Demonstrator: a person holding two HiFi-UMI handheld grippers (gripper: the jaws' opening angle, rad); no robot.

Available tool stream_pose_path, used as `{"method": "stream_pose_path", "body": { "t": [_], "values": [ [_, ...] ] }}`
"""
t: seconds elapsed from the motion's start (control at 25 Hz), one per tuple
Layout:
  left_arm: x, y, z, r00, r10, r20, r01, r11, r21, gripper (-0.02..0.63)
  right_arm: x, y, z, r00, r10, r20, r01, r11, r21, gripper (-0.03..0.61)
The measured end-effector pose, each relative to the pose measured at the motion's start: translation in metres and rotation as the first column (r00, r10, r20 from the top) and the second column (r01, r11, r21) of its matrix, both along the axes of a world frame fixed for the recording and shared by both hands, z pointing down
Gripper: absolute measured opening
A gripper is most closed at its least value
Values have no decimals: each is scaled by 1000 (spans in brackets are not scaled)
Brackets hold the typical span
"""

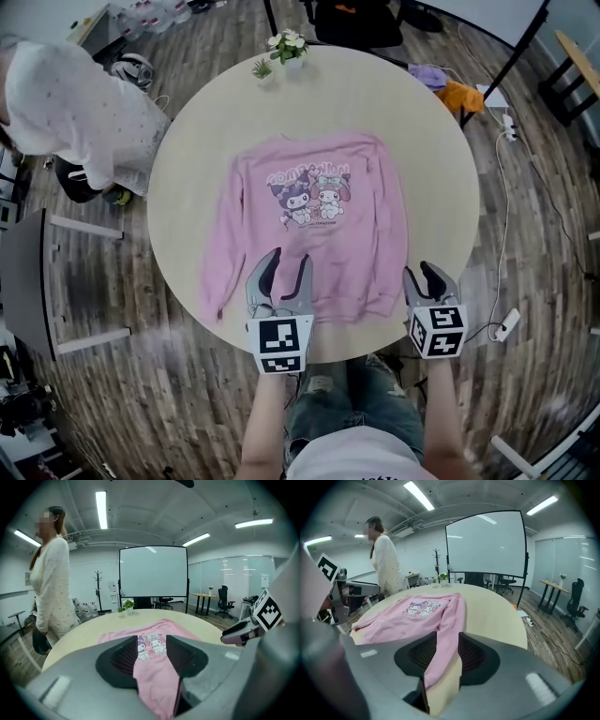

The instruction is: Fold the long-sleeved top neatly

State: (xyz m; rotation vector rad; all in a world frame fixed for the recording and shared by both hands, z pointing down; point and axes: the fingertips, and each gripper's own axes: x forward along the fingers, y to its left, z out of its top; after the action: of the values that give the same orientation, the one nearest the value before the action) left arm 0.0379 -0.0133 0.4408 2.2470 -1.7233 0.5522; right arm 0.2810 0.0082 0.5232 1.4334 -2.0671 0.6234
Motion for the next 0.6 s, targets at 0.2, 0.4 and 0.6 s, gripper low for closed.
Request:
{"method": "stream_pose_path", "body": {
  "t": [0.2, 0.4, 0.6],
  "values": [
    [11, 21, 11, 1000, 6, 2, -6, 1000, -24, 190, -2, 27, 15, 1000, -15, 17, 16, 999, -33, 173],
    [18, 37, 19, 1000, 7, 5, -7, 999, -43, 190, -4, 48, 29, 999, -35, 17, 36, 997, -65, 173],
    [25, 50, 25, 1000, 8, -3, -8, 998, -58, 190, -6, 64, 40, 999, -42, 28, 44, 995, -93, 175]
  ]
}}
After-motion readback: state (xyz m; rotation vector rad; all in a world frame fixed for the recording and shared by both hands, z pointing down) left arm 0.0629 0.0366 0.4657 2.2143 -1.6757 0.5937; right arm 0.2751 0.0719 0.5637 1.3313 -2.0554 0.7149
